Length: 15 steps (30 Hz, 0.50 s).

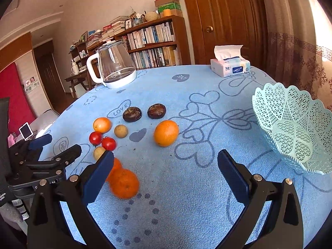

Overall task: Organize fruits
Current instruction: 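Move the left tool to the large orange and close its fingers on it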

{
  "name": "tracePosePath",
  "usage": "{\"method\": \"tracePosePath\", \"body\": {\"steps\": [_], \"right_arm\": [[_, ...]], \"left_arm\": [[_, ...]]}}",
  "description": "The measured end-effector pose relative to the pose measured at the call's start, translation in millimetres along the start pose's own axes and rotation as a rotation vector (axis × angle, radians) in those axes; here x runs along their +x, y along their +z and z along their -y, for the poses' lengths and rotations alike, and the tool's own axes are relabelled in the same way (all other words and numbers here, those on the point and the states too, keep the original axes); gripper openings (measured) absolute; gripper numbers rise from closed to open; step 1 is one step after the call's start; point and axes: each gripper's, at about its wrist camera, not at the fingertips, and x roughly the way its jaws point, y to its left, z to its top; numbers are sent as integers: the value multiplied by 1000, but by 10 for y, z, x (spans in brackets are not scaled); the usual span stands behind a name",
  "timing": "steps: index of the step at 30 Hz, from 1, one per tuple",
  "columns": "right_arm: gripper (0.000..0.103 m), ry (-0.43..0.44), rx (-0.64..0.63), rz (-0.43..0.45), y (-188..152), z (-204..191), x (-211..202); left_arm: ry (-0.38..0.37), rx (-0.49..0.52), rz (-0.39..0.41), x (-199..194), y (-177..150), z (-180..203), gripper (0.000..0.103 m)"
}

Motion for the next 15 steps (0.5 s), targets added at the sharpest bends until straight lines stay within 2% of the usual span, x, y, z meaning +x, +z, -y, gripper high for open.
{"method": "tracePosePath", "body": {"steps": [7,15], "right_arm": [[101,9,1,-29,-18,-5,35],[101,20,-5,-43,-21,-28,45]], "left_arm": [[-27,-70,-81,167,-6,-187,98],[-40,-99,-105,230,33,-297,98]]}}
